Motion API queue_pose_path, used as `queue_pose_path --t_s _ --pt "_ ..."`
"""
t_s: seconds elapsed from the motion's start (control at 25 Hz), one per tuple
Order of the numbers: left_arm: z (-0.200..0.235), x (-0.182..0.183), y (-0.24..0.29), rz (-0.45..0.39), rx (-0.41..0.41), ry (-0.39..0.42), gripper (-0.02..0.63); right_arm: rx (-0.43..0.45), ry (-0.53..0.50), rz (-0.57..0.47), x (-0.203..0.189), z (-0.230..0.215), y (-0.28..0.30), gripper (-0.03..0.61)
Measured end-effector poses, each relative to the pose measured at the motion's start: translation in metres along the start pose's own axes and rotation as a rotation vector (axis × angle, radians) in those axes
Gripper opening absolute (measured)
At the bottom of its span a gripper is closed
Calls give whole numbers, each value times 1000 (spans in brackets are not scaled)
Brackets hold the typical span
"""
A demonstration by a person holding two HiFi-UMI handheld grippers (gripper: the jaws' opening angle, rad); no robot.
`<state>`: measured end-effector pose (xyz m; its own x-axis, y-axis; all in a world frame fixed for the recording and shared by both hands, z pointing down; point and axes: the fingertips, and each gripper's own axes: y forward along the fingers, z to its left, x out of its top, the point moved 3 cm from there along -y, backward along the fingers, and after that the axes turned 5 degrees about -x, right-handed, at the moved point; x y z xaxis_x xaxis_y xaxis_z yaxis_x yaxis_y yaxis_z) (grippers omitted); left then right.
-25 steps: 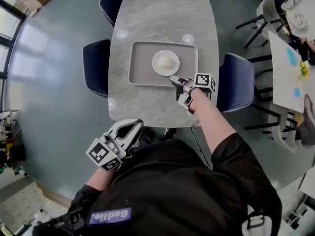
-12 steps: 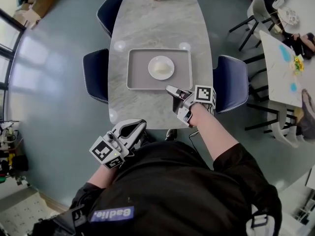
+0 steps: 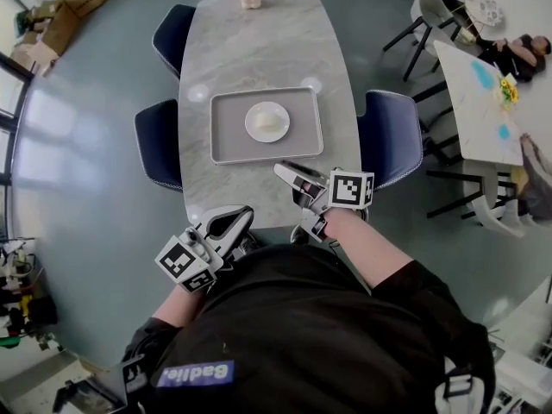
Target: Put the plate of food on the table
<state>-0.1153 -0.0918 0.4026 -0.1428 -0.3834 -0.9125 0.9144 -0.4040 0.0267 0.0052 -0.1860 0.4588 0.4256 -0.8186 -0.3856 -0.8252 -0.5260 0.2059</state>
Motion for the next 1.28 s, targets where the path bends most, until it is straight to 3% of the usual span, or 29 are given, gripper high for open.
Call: queue_pose_path --t_s 0.36,0.76,0.88,1.28 --pt "-7 4 12 15 -41 15 5 -14 -429 31 -26 28 -21 138" --pt "-11 -1 22 44 -69 10 5 -61 -867 37 -62 31 -42 43" --pt "-12 -1 22 44 -76 6 5 -81 -923 29 -73 31 -46 14" --pt "-11 -8 25 83 -77 2 5 -99 -957 10 -75 41 -44 12"
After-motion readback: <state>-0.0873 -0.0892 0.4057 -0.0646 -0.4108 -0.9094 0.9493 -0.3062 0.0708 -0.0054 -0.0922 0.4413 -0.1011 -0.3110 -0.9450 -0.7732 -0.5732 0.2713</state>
